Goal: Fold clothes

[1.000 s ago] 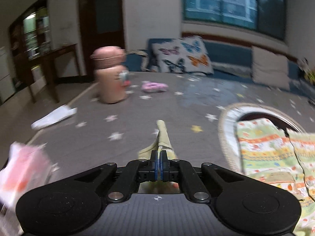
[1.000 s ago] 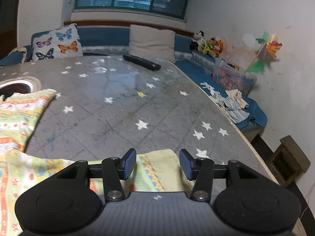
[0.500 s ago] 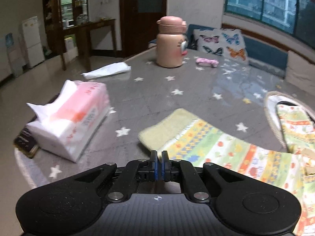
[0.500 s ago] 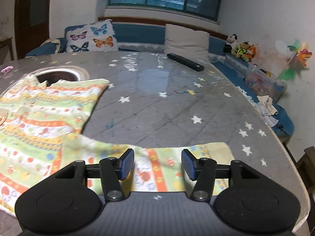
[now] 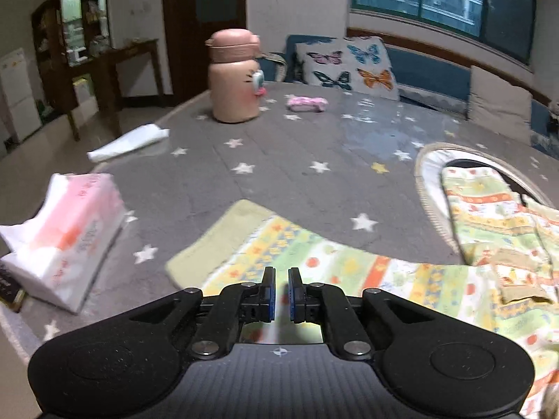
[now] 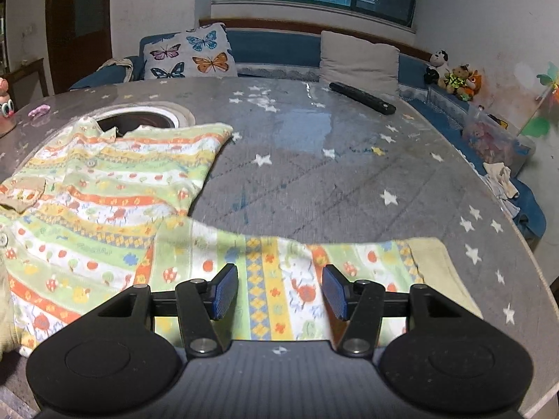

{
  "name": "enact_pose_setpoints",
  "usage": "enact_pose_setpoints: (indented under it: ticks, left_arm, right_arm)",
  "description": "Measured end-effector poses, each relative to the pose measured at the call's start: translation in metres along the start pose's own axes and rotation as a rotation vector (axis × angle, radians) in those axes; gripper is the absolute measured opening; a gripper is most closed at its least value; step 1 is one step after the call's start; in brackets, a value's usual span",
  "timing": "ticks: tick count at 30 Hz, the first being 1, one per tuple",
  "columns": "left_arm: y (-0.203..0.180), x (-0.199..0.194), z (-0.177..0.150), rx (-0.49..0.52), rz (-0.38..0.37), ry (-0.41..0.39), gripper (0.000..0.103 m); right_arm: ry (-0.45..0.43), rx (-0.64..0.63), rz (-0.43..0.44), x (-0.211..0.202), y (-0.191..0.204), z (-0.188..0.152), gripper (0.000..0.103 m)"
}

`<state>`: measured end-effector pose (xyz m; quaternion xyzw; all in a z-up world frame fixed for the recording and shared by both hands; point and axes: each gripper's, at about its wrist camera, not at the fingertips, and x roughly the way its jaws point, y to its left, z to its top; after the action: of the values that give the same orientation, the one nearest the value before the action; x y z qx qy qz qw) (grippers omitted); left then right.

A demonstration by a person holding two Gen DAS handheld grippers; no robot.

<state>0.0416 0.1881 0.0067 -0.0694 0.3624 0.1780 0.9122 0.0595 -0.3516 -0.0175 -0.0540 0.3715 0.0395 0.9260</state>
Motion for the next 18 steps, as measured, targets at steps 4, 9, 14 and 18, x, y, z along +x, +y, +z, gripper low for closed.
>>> enact_pose_setpoints:
  ticks: [4, 9, 14, 18]
  left_arm:
    - [-0.022, 0.001, 0.012, 0.046, -0.055, -0.016, 0.024]
    - [-0.054, 0.011, 0.038, 0.083, -0.131, -0.038, 0.025]
    - [-0.094, 0.030, 0.063, 0.158, -0.204, -0.047, 0.026]
    - [-0.122, 0.056, 0.076, 0.200, -0.267, -0.019, 0.030]
  right_arm:
    - [0.000, 0.028, 0.046, 0.008, -0.005, 0.020, 0.054]
    - [0.014, 0.062, 0.123, 0.031, -0.004, 0.050, 0.053]
    - [0.021, 0.074, 0.195, 0.064, 0.007, 0.084, 0.053]
    - [0.037, 0.063, 0.241, 0.089, 0.020, 0.103, 0.047]
